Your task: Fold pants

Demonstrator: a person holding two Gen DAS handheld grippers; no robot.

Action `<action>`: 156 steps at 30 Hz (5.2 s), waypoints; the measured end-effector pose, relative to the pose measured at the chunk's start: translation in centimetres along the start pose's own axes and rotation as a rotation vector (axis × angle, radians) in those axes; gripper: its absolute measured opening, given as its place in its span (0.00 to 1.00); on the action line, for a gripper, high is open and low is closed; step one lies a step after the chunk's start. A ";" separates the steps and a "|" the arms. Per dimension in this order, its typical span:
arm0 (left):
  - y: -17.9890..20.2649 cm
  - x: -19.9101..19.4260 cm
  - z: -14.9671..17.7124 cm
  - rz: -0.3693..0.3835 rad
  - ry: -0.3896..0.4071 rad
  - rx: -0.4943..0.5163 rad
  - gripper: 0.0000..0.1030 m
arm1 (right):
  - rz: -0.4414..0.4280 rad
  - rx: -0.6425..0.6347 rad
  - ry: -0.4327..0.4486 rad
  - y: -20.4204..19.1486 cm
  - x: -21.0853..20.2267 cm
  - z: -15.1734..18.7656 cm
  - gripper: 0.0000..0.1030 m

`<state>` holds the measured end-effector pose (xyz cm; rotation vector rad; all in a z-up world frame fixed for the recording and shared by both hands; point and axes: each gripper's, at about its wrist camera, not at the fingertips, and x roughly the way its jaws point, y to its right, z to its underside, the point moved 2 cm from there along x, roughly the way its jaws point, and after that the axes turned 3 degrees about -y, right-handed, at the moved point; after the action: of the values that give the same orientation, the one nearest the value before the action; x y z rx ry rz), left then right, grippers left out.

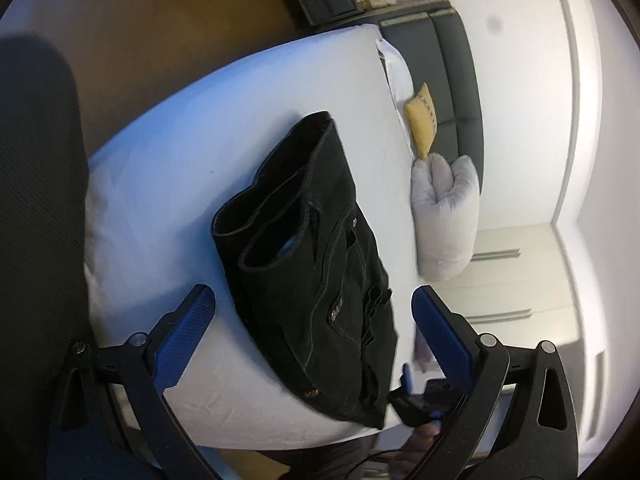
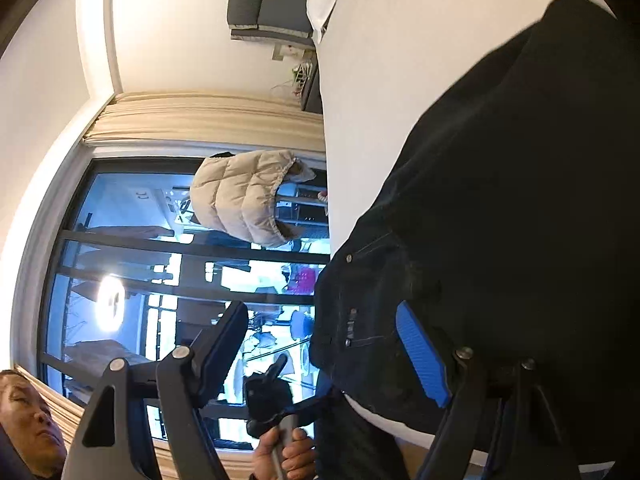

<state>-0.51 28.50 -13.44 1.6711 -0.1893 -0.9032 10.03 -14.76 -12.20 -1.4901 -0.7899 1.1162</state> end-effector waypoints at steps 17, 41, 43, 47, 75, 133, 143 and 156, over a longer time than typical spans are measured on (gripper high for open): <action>2.0 4.8 -1.5 0.015 -0.014 0.030 0.26 | 0.097 -0.049 -0.156 -1.7 2.1 -1.8 0.78; 24.6 16.7 8.3 -0.056 -0.221 0.790 0.23 | 0.083 0.019 -0.124 0.8 -1.4 -5.7 0.82; 25.2 19.8 11.4 -0.072 -0.293 0.868 0.23 | 0.063 0.020 -0.117 1.1 -2.5 -5.8 0.84; 24.0 25.1 16.3 -0.128 -0.438 0.956 0.21 | 0.064 0.046 -0.109 2.7 -4.2 -5.4 0.84; 24.0 24.9 21.9 -0.305 -0.361 1.286 0.45 | 0.283 0.043 -0.353 6.2 2.4 -6.7 0.63; 17.7 30.9 36.1 -0.388 -0.404 1.984 0.27 | 0.213 0.210 0.185 11.8 -17.6 -0.8 0.15; 22.4 24.9 29.3 -0.299 -0.364 1.637 0.83 | 0.304 0.166 0.214 10.6 -18.4 -1.1 0.15; 21.7 26.5 26.2 -0.345 -0.388 1.511 0.83 | 0.380 0.125 0.029 10.7 -16.4 -2.6 0.18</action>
<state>8.06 -13.35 -7.16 2.9190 -1.0759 -1.4966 5.95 -32.90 -18.75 -1.5839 -0.4149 1.3937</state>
